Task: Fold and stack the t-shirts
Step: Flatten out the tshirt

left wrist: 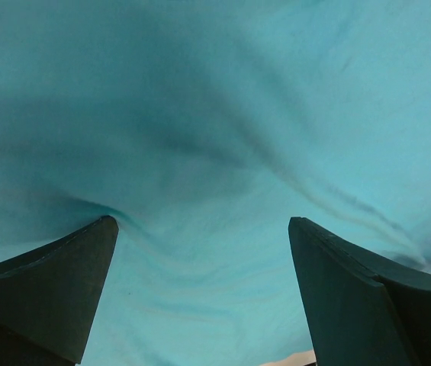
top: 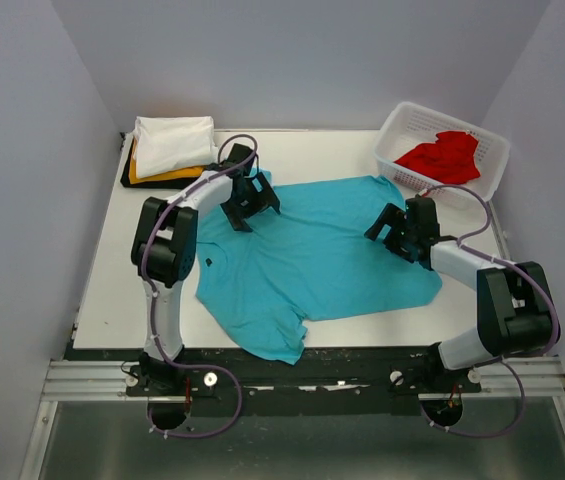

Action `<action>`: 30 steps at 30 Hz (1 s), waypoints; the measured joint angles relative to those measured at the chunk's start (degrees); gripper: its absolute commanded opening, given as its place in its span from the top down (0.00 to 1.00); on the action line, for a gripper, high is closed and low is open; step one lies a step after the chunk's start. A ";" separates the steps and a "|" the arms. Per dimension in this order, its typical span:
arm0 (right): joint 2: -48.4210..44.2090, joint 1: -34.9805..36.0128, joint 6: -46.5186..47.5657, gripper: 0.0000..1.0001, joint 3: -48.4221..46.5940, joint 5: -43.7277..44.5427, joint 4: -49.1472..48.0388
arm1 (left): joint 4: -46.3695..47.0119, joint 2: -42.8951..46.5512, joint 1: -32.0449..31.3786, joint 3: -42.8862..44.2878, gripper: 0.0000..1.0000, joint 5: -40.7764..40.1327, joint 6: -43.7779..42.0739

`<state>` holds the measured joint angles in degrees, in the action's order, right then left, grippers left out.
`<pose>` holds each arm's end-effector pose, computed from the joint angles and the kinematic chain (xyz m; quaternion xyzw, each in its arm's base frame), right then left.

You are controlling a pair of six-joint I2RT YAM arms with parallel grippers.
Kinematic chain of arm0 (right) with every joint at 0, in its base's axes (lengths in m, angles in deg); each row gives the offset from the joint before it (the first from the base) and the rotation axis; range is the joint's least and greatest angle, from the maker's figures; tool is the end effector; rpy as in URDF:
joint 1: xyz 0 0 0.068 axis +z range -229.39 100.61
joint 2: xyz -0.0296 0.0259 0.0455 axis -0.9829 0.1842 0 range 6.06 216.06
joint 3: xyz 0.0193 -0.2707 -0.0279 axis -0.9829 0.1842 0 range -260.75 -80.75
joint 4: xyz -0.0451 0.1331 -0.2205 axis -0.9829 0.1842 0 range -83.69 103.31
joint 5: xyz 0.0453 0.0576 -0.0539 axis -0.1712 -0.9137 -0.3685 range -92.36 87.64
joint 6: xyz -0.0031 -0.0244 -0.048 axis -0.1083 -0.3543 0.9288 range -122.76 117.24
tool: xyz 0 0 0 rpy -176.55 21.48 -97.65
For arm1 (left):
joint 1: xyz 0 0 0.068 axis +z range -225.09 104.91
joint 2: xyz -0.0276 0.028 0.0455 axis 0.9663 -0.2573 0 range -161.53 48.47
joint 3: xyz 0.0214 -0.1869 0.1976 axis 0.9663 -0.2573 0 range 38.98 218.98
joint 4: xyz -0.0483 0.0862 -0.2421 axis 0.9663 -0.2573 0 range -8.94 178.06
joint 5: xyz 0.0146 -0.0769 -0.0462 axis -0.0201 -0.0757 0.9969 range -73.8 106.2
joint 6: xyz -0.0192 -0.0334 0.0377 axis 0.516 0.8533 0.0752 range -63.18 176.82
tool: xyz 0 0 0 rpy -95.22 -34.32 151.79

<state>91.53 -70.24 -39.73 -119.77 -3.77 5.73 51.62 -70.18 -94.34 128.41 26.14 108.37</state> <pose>0.2839 0.0466 0.1617 0.2183 0.9006 0.1576 0.3412 0.4083 -0.1490 0.1787 -0.2533 0.9405 -0.1907 0.1222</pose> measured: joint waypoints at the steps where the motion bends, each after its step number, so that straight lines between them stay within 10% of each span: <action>1: -0.04 0.00 -0.13 0.00 0.00 0.00 0.00 | -0.15 -0.94 0.00 1.33 0.01 0.22 -0.20; 23: -6.84 0.00 0.90 0.00 -0.26 2.36 7.17 | -11.91 -10.88 -0.50 29.22 0.01 0.22 -8.66; 30: -15.93 0.00 -0.92 0.00 -0.28 10.23 12.09 | -5.79 18.88 -6.62 -3.02 0.01 -7.17 -13.68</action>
<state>75.60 -70.24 -40.65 -120.06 6.45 17.82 45.82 -51.30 -100.96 125.39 18.97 94.69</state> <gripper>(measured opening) 0.998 0.983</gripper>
